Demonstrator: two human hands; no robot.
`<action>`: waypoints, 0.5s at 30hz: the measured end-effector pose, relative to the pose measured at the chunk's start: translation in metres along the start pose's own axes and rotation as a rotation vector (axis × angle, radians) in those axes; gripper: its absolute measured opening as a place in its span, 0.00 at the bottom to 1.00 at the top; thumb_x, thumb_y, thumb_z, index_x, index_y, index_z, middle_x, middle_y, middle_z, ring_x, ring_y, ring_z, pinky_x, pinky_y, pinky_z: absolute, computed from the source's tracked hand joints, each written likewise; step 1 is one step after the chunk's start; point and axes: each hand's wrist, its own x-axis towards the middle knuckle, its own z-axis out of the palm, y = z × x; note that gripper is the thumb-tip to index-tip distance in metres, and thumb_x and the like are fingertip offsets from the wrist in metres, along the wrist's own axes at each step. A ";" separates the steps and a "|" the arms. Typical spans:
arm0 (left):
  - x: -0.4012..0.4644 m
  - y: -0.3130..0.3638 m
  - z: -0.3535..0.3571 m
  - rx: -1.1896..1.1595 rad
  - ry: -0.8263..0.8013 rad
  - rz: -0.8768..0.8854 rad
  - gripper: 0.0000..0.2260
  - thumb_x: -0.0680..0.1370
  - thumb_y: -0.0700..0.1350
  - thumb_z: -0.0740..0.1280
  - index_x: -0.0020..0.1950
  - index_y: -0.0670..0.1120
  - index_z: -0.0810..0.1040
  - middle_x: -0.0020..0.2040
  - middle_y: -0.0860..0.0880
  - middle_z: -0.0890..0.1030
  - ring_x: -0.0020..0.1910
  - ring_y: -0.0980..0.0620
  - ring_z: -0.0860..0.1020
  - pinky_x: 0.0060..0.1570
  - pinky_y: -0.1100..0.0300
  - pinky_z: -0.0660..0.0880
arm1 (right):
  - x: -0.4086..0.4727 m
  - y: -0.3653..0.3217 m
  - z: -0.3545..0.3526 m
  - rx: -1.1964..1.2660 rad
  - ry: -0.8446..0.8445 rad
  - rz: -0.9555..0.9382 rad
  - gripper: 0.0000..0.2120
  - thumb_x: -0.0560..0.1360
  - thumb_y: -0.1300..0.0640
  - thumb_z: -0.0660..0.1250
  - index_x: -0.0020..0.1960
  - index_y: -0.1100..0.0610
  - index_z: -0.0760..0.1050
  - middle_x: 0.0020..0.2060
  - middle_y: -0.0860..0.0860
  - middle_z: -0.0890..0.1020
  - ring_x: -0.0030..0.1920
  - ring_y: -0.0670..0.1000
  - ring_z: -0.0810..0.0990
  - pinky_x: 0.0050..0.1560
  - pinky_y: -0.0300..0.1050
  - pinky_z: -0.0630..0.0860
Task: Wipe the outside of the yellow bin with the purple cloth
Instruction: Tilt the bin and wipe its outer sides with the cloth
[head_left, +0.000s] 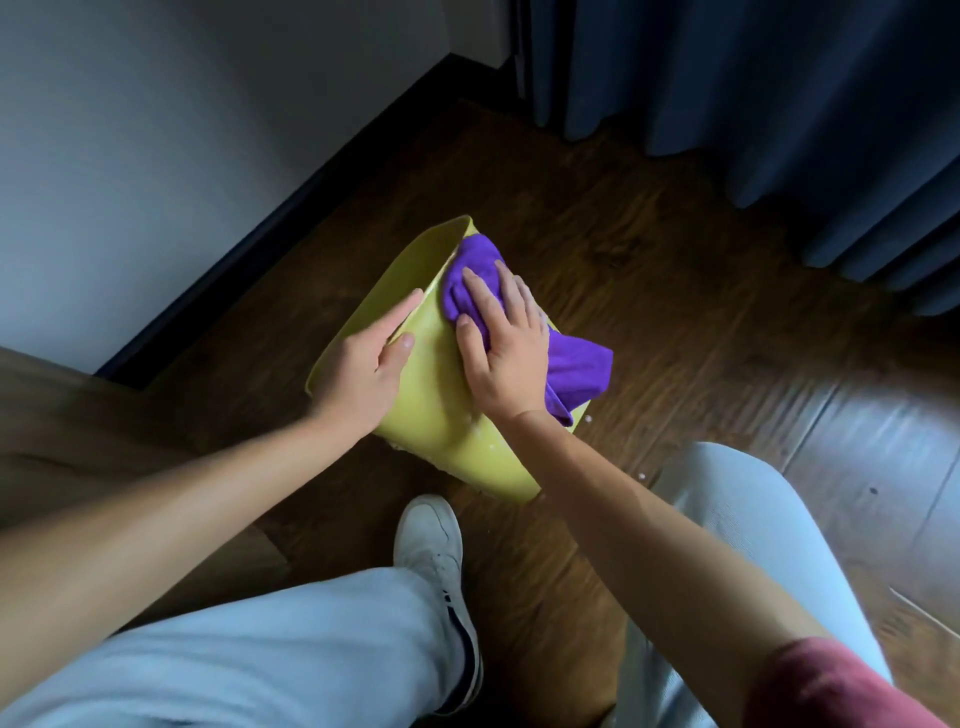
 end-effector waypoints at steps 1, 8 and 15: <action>0.000 -0.003 0.000 -0.006 -0.011 -0.021 0.22 0.86 0.45 0.64 0.79 0.56 0.69 0.54 0.42 0.84 0.43 0.49 0.82 0.44 0.54 0.80 | -0.003 0.008 0.000 -0.004 -0.007 0.055 0.24 0.82 0.48 0.62 0.77 0.48 0.72 0.80 0.54 0.68 0.81 0.59 0.62 0.78 0.63 0.58; -0.004 -0.004 0.008 -0.058 -0.046 -0.083 0.23 0.86 0.46 0.63 0.79 0.62 0.66 0.53 0.49 0.78 0.43 0.54 0.71 0.43 0.58 0.71 | -0.021 0.094 -0.019 -0.023 0.054 0.495 0.23 0.84 0.48 0.57 0.78 0.48 0.71 0.76 0.53 0.73 0.76 0.56 0.69 0.74 0.59 0.66; -0.003 0.015 0.010 -0.080 -0.043 -0.107 0.23 0.86 0.44 0.63 0.80 0.59 0.68 0.71 0.48 0.78 0.54 0.58 0.75 0.49 0.66 0.73 | -0.030 0.124 -0.024 0.129 0.063 0.873 0.24 0.84 0.44 0.53 0.80 0.44 0.65 0.71 0.54 0.76 0.67 0.59 0.77 0.68 0.55 0.72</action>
